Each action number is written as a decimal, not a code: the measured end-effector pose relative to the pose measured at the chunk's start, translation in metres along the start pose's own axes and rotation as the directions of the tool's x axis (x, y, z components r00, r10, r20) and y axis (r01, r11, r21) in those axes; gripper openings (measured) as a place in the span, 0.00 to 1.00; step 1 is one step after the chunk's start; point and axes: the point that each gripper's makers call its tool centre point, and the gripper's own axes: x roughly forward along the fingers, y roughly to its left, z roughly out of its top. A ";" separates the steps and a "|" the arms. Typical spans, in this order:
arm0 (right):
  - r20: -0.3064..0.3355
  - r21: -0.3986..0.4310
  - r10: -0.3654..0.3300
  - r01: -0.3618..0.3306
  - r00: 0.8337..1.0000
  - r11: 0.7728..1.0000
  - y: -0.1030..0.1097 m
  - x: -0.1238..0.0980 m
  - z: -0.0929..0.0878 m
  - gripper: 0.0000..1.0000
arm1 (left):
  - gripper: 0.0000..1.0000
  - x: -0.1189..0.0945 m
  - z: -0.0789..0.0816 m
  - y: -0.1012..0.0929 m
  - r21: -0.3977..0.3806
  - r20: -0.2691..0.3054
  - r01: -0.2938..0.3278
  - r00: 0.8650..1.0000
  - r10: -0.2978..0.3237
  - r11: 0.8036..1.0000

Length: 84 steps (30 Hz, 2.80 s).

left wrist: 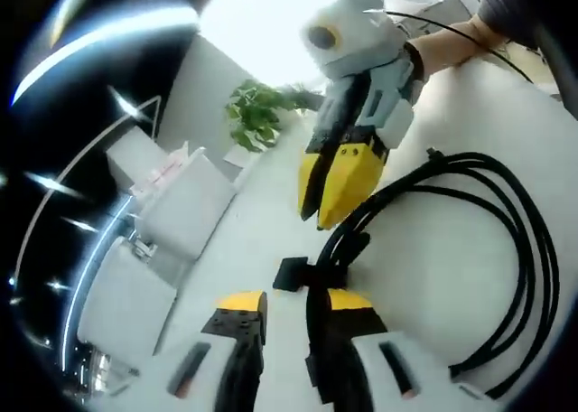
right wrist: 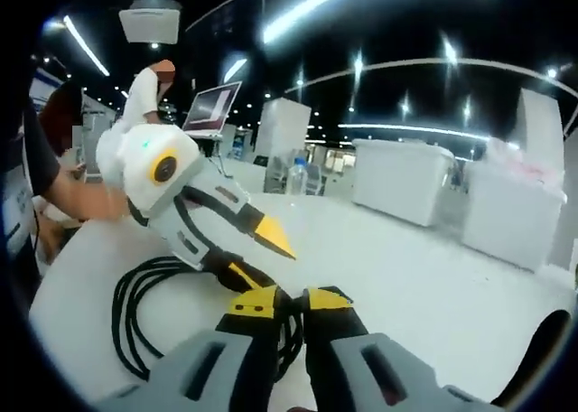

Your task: Coil the Type-C to USB data cable on the desktop and secure it with Velcro straps.

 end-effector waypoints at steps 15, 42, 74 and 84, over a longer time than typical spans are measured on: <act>0.049 -0.121 0.191 -0.184 0.980 0.975 0.040 -0.010 0.018 0.23 | 0.29 -0.029 0.042 0.034 -0.270 0.253 -0.037 0.961 0.108 0.962; -0.050 -0.443 0.084 -0.097 0.995 0.891 0.047 0.024 0.009 0.02 | 0.17 -0.022 0.007 0.038 -0.290 0.076 -0.172 0.976 0.202 0.941; -0.237 -0.203 0.002 -0.052 0.971 0.978 -0.019 0.053 -0.029 0.02 | 0.17 -0.007 -0.006 0.013 -0.210 -0.005 -0.109 0.994 0.111 0.972; -0.278 -0.284 0.003 -0.085 0.961 0.955 -0.026 0.059 -0.037 0.05 | 0.16 -0.006 -0.008 0.013 -0.211 -0.006 -0.111 0.994 0.112 0.971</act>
